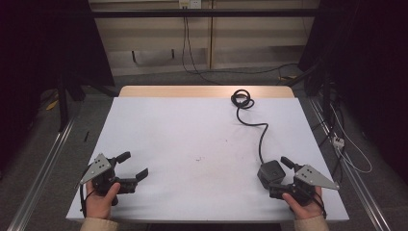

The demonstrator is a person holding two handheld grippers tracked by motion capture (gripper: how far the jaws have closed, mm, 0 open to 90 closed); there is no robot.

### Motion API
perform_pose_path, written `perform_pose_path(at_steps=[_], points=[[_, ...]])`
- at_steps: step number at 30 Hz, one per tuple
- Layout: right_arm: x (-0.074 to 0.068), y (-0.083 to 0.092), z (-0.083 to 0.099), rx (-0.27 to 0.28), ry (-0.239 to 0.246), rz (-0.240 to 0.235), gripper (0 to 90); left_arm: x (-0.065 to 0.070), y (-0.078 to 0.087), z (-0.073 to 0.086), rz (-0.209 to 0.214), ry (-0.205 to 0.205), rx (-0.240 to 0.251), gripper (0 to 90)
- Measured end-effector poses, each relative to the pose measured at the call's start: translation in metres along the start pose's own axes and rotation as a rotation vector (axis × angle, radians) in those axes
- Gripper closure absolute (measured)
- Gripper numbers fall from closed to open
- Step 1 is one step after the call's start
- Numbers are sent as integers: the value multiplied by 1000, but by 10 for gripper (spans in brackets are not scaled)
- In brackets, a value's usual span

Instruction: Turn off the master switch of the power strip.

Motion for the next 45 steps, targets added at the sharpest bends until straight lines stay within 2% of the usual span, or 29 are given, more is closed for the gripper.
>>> perform_pose_path(at_steps=[12,20,29,33,37,45], points=[[1,0,-1,-3,10,-3,58,0,-1,1,-3,4,-6,38],[1,0,-2,-4,8,-14,94,-1,-2,1,-3,-5,-9,38],[-1,0,-3,-1,9,-37,169,0,-3,0,-2,-4,-8,38],[-2,0,-4,-8,11,-50,234,0,-3,1,-7,-3,-8,38],[0,1,-5,-9,10,-46,262,-1,-3,0,-11,-6,-4,38],[2,2,-7,-10,10,-45,377,0,-3,0,-11,-7,-6,38]])
Point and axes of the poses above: each handheld gripper's, and its own axes: y roughly backward along the jaws, z roughly out of its underside, x roughly to its right, the point moved 7 cm from there along -y, roughly forward along the jaws
